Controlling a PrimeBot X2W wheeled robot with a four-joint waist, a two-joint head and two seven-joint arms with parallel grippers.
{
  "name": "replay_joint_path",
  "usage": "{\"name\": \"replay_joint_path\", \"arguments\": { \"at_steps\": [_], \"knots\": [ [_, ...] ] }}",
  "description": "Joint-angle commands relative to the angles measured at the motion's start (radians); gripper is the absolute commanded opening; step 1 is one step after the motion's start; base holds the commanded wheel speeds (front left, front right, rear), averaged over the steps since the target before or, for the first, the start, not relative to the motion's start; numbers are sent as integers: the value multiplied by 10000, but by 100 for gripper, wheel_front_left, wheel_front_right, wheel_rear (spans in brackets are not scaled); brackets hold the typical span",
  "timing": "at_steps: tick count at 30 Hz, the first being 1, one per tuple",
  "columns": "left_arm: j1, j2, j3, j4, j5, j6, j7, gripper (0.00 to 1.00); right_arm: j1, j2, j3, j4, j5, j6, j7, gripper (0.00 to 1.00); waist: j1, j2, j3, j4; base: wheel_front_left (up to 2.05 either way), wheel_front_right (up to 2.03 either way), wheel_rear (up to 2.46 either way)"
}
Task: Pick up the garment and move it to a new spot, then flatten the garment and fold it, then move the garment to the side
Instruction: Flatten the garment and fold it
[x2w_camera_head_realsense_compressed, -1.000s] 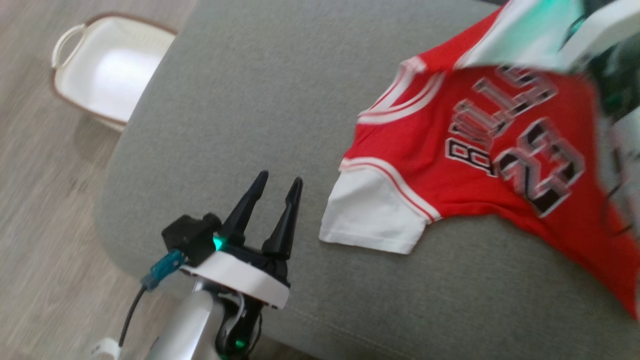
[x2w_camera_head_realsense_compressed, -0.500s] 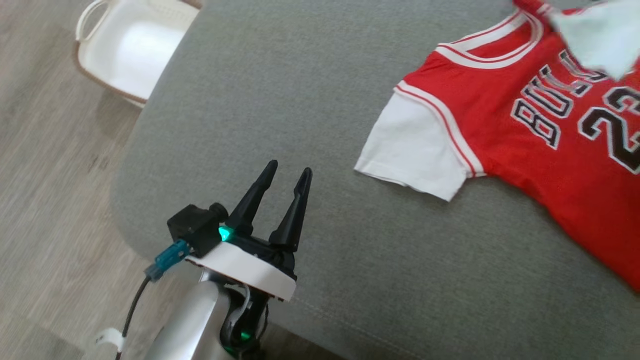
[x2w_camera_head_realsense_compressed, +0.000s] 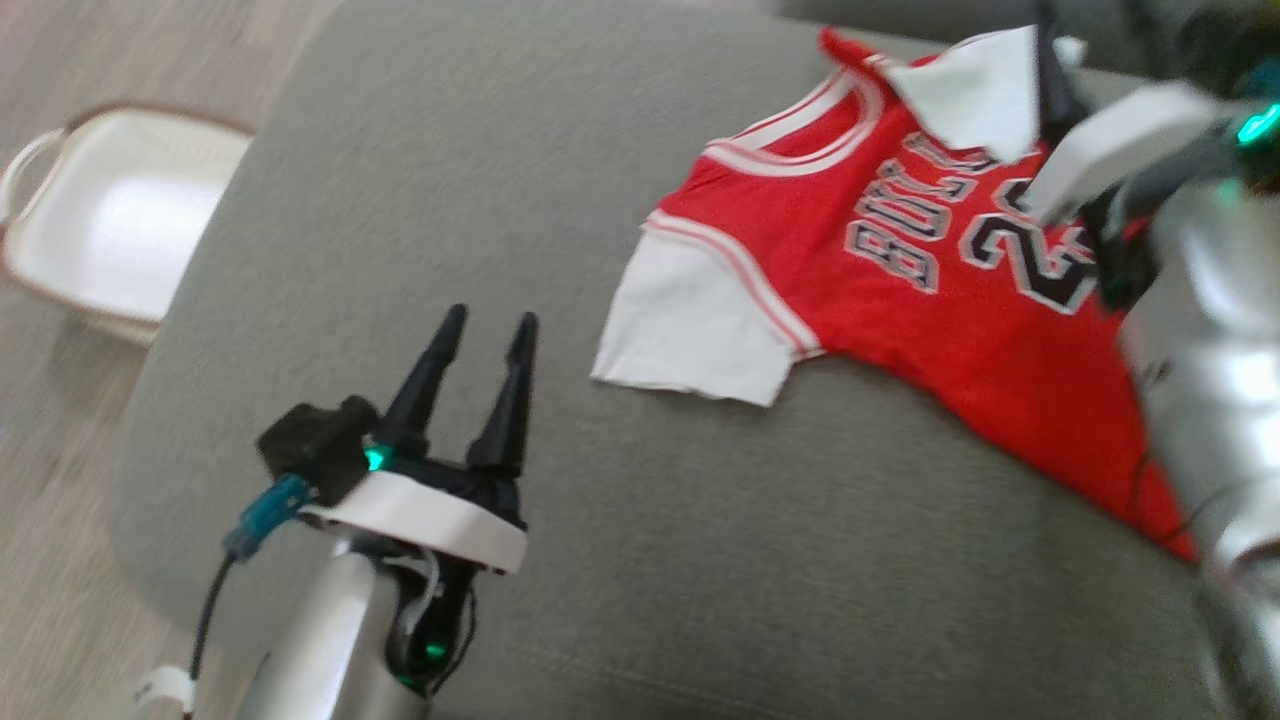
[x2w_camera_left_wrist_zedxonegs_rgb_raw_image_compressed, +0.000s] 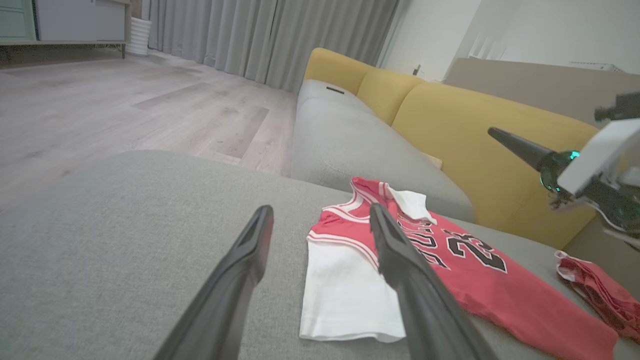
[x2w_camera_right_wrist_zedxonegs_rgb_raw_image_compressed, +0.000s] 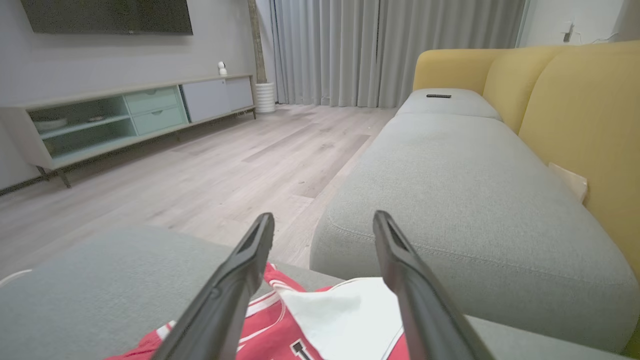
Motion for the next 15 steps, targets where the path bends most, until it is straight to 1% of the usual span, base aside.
{"name": "replay_joint_path", "arguments": {
  "at_steps": [1, 3, 6, 9, 15],
  "knots": [
    [-137, 76, 541, -270, 126, -21, -53, 100, 404, 284, 269, -700, 339, -9, -147, 100, 0, 0, -655, -714, 0, 0, 0],
    [-45, 76, 788, -243, 196, -30, -53, 100, 1172, 331, 388, -1421, 777, -9, -173, 100, 0, 0, -865, -1008, 0, 0, 0],
    [110, 76, 1094, -241, 292, -42, -53, 100, 2425, 298, 576, -2818, 1093, -9, -183, 100, 0, 0, -1095, -1402, 0, 0, 0],
    [276, 76, 1264, -223, 387, -52, -53, 100, 3813, 206, 360, -4189, 980, -9, -186, 100, 0, 0, -1300, -1709, 0, 0, 0],
    [620, 76, 1559, -29, 401, -64, -53, 100, 6631, 835, -491, -6417, 397, -9, -187, 100, 0, 0, -1551, -2250, 0, 0, 0]
  ]
}}
